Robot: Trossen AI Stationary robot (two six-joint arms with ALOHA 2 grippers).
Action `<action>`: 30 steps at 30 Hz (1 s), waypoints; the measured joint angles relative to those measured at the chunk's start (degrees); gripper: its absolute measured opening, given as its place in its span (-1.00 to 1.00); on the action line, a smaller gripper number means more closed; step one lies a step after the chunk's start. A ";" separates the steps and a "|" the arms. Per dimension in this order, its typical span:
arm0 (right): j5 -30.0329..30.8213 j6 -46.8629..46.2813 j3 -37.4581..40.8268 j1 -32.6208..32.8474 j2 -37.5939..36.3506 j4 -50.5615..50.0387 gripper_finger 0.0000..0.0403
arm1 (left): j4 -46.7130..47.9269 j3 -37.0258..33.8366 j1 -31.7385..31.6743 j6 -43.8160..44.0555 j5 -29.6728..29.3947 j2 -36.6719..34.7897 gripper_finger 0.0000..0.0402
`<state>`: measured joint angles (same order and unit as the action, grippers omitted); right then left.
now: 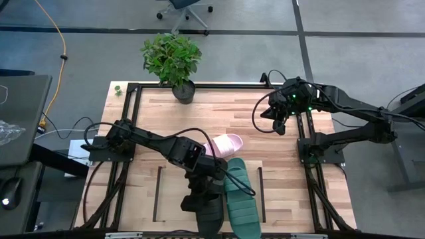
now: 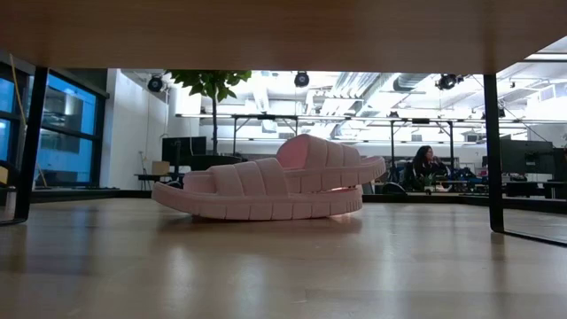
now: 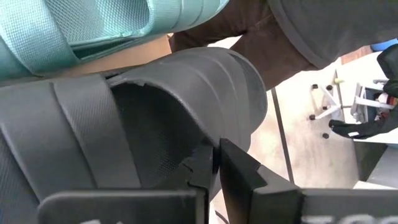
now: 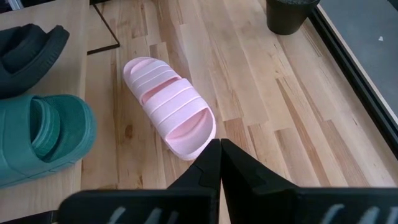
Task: Pick and place slides into the shelf
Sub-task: Put the black pair of slides on the shelf
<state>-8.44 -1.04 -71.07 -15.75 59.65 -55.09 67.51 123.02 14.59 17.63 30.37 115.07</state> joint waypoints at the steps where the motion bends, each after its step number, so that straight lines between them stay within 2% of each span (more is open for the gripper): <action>1: -0.01 0.00 0.00 -0.01 0.01 0.00 -1.00 | 0.02 0.00 0.00 0.04 0.02 0.00 -0.91; 15: -0.34 0.00 0.00 -0.01 0.01 0.00 -1.00 | 0.33 0.00 0.00 1.68 -0.11 0.00 -0.87; 30: -1.04 -0.18 0.00 -0.01 0.01 -1.32 -1.00 | 0.24 0.02 -1.50 1.68 -0.30 0.00 -0.55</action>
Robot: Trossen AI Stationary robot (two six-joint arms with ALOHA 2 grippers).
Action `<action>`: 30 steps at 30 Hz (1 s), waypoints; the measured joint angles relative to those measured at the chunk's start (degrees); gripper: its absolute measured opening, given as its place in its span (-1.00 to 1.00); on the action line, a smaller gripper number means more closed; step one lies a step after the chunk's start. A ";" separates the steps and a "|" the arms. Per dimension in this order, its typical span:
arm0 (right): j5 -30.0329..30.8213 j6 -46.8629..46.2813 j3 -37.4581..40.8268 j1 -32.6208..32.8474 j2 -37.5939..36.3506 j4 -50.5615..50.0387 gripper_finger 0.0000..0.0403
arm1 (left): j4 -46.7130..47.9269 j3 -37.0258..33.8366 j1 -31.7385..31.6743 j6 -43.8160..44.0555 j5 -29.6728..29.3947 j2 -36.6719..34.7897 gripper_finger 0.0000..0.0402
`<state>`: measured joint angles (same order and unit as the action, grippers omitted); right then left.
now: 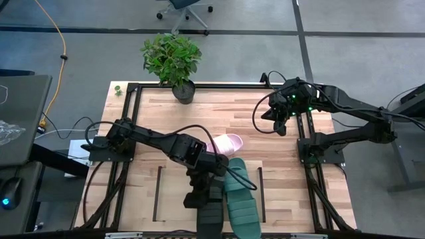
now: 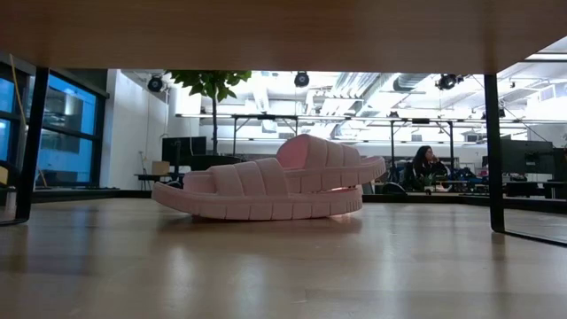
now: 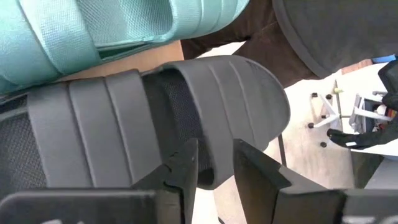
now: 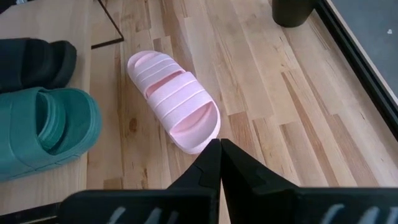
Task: Pick and place slides into the shelf
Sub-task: Put the black pair of slides on the shelf, then put the pink pair of slides on the shelf
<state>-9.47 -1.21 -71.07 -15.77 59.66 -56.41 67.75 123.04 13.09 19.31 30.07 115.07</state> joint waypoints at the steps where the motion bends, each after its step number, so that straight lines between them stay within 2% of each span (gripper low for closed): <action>1: 0.00 -0.02 0.00 0.02 0.00 -0.12 -1.00 | 0.03 0.00 -0.01 0.00 0.10 0.00 -0.55; 11: 0.44 0.20 0.00 0.01 -0.01 0.09 -1.00 | 5.02 0.00 -0.01 -1.09 -0.99 -0.10 -0.74; 18: 0.48 0.20 0.00 0.01 -0.01 0.11 -1.00 | 5.24 0.07 -0.07 -1.31 -2.38 -1.74 -0.85; 25: 0.67 0.07 0.00 0.02 -0.02 0.63 -1.00 | 7.29 0.11 -1.78 -1.16 -8.15 -4.78 -0.86; 30: 1.68 -0.27 0.02 0.02 0.00 0.51 -1.00 | 10.29 0.02 -2.77 -1.55 -15.72 -6.82 -0.86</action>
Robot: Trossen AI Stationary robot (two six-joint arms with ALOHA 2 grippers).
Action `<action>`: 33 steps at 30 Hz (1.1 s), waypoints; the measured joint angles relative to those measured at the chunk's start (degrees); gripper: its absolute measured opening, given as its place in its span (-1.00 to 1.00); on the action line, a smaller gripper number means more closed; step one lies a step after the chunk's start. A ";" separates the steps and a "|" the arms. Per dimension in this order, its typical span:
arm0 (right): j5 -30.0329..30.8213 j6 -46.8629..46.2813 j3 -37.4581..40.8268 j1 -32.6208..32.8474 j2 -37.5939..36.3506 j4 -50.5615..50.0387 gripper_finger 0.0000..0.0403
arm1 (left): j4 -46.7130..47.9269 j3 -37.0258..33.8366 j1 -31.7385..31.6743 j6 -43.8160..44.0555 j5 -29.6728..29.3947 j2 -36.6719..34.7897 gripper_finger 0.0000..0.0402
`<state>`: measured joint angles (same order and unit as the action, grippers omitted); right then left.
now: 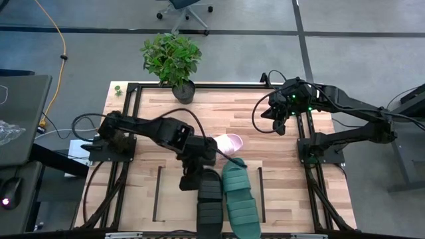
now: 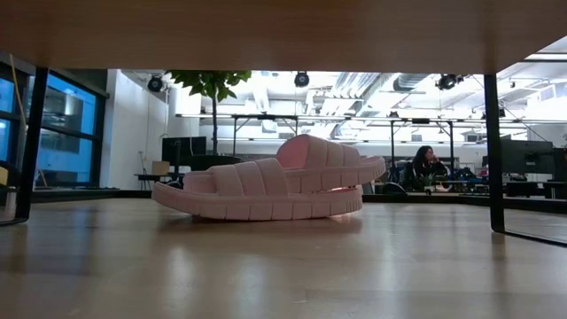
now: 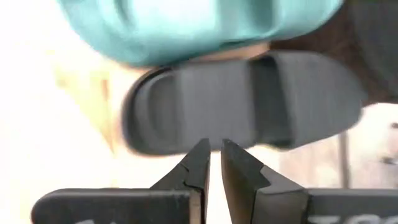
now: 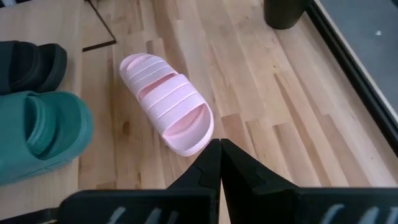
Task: Pick and place slides into the shelf
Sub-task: Put the pink pair of slides on the shelf
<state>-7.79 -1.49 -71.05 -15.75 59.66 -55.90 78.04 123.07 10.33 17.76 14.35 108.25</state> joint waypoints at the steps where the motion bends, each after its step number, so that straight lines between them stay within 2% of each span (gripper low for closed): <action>1: 0.31 -0.05 0.00 -0.02 -0.03 0.02 -1.00 | 1.10 -0.02 0.00 -0.21 -1.67 -0.38 -0.86; 7: 0.67 -0.15 0.00 -0.01 0.00 -0.02 -1.00 | 5.34 0.06 -0.24 -0.71 -9.10 -3.33 -0.86; 12: 1.81 -1.20 0.00 -0.02 0.00 0.14 -1.00 | 12.57 1.35 -0.26 -0.87 -15.65 -6.33 -0.86; 22: 3.50 -4.85 0.00 -0.02 0.02 1.16 -1.00 | 11.66 6.73 -0.27 -6.12 -33.07 -14.51 -0.86; 26: 3.79 -6.50 0.00 0.00 -0.02 1.40 -1.00 | 11.75 6.69 -1.49 -8.70 -36.05 -17.88 -0.86; 33: 7.81 -10.25 0.00 -0.02 0.00 1.56 -1.00 | 11.99 5.38 -6.41 -16.36 -35.99 -21.68 -0.86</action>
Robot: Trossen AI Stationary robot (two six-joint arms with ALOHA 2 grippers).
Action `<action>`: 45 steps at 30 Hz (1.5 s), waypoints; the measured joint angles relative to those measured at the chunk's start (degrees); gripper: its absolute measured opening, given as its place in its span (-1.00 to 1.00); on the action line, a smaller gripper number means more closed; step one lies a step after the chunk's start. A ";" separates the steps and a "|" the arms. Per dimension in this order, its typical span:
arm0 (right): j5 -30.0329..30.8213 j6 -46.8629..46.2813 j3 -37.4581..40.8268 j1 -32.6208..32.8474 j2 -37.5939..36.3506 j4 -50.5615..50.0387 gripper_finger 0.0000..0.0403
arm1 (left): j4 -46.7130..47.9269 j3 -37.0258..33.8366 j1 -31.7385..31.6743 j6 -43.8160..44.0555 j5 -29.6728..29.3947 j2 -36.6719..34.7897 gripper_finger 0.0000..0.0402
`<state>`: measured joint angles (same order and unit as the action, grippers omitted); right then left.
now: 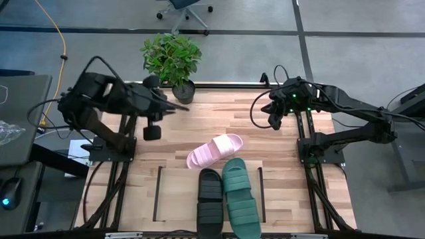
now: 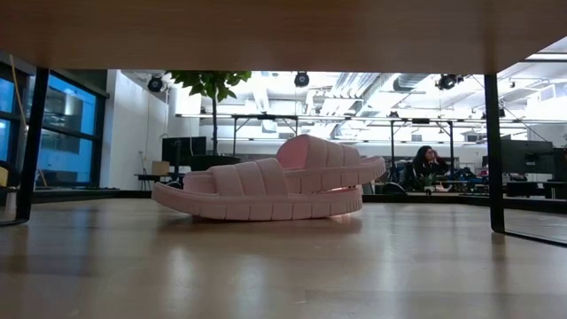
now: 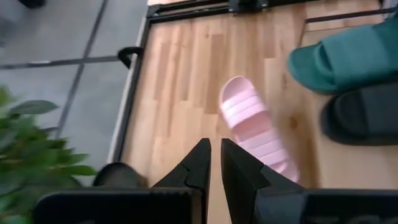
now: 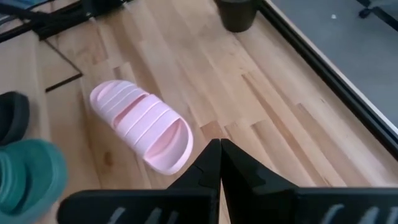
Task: Pick and place slides into the shelf
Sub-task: Put the pink pair of slides on the shelf
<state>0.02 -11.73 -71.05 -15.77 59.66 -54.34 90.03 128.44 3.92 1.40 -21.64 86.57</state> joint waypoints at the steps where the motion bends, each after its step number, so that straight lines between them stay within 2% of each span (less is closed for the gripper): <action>1: 0.46 -0.51 0.00 0.00 -0.02 0.03 -1.00 | -0.03 0.03 -0.85 -1.43 -0.01 -0.31 -0.86; 7: 2.90 -4.44 0.00 0.00 0.00 0.22 -1.00 | -0.03 0.03 -7.41 -10.46 0.06 -2.24 -0.86; 11: 3.96 -6.86 0.00 0.02 0.00 0.22 -1.00 | -0.12 -2.35 -13.36 -15.95 1.00 -4.01 -0.86; 17: 5.90 -9.40 0.00 0.02 0.00 0.22 -1.00 | -0.06 -12.86 -23.96 -19.30 7.92 -8.95 -0.86; 20: 6.30 -10.35 0.00 0.00 0.00 0.20 -1.00 | -0.14 -19.41 -26.84 -20.71 9.05 -11.57 -0.86; 23: 7.33 -10.81 0.00 0.02 0.00 0.19 -1.00 | -3.43 -26.12 -27.19 -20.67 9.76 -13.90 -0.86; 29: 8.78 -12.31 0.00 0.02 0.00 0.19 -1.00 | -19.78 -39.97 -27.16 -21.07 17.42 -19.57 -0.86; 34: 8.79 -13.35 0.00 0.00 0.00 0.18 -1.00 | -26.20 -49.36 -27.16 -19.14 18.38 -22.56 -0.86; 41: 9.02 -13.89 0.00 0.00 0.00 0.17 -1.00 | -35.12 -57.75 -27.16 -15.59 24.94 -24.33 -0.86; 45: 9.02 -13.96 0.00 0.02 0.00 0.17 -1.00 | -36.79 -59.62 -27.16 -13.94 25.76 -24.24 -0.86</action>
<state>9.04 -25.69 -71.05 -15.75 59.66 -54.17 53.24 68.82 -23.24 -12.54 4.12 62.33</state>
